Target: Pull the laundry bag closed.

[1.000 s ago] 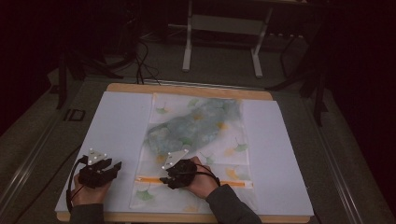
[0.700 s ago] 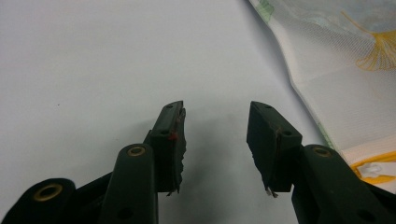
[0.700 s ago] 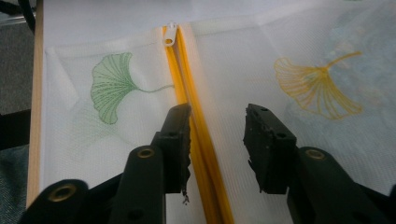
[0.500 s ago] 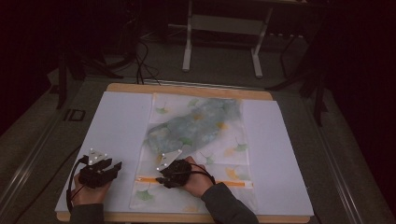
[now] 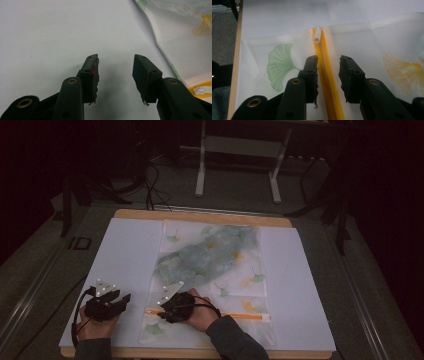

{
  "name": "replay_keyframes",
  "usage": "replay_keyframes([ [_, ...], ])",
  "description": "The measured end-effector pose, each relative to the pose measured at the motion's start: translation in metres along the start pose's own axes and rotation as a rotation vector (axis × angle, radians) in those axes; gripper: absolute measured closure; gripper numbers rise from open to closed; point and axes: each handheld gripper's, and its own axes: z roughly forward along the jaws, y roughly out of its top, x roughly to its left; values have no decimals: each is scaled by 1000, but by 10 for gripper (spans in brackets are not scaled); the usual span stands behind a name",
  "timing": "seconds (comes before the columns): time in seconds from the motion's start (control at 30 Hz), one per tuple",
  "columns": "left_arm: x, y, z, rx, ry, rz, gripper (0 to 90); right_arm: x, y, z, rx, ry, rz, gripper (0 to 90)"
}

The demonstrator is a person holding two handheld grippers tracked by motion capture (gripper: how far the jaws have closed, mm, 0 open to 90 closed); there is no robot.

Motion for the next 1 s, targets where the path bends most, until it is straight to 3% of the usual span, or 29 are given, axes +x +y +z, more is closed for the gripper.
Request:
replay_keyframes([
  [0.3, 0, 0, 0, 3, 0, 3, 559, 5, 14, 14, 11, 19, -8, 637],
  [0.53, 1, 0, 0, 3, 3, -1, 559, 2, 19, 20, 29, 26, 4, 739],
  [1.0, 0, 0, -1, 4, 0, -1, 561, -2, 30, 27, 74, 42, -20, 777],
])
